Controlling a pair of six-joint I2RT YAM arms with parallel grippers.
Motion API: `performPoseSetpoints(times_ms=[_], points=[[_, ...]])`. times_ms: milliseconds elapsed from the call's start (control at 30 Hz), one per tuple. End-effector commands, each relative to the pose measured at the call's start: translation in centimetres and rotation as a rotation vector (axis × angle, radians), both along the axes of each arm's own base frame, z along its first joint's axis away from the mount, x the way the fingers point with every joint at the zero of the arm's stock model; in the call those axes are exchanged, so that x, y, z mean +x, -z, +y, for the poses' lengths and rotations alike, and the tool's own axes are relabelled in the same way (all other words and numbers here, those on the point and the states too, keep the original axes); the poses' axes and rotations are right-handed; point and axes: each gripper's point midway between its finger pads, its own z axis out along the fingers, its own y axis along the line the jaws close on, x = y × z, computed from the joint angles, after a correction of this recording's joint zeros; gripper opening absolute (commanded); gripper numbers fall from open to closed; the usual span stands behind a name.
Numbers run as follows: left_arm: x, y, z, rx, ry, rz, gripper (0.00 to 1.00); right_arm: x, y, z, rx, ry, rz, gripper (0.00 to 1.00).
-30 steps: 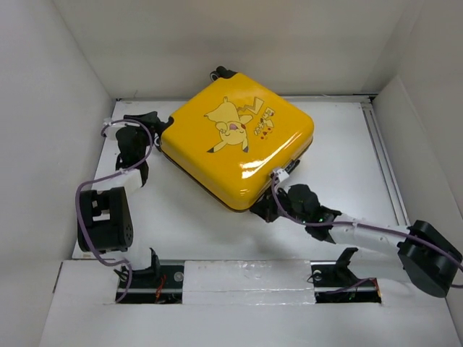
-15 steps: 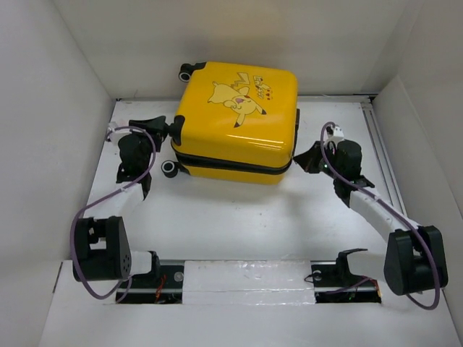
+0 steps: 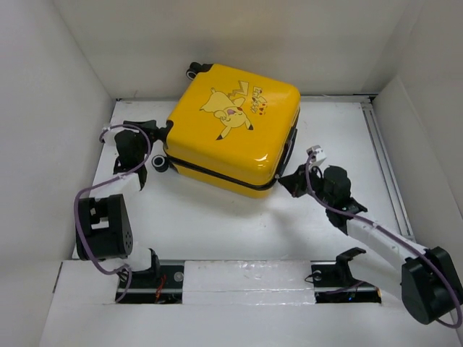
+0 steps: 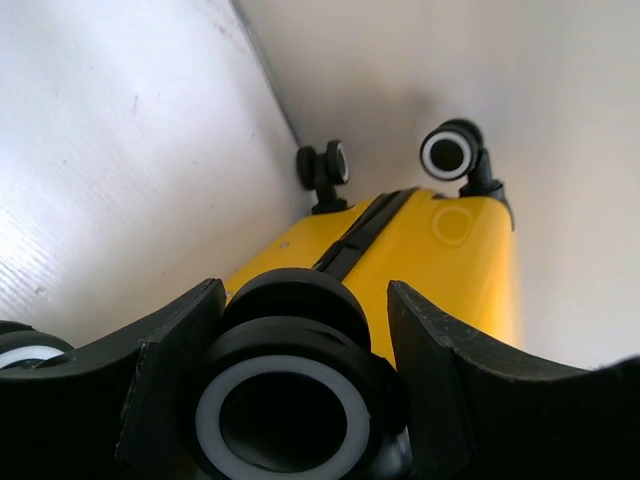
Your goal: Pack the luggage
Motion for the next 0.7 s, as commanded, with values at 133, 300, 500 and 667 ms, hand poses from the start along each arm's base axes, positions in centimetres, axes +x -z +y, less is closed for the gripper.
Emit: performPoseSetpoints(times_ms=[133,300,500,667], points=[[-1.9,-3.5,-3.6,-0.052,0.133,-0.199,0.0,-3.0,-3.1,6.5,-0.006,-0.228,-0.086,0.0],[-3.1,-5.1,-4.2,-0.032,0.149,-0.224,0.0,-6.7,-3.6,8.8,-0.034,-0.395,-0.06,0.0],[-3.5,-7.1,-5.0,-0.049,0.177,-0.271,0.0,-10.0,-3.1,7.5,-0.155,-0.393,-0.017,0.0],[-3.0,-11.0,-5.6,-0.045,0.217,-0.327,0.0,-8.5,-4.0,2.6,-0.194,-0.158,-0.041,0.0]])
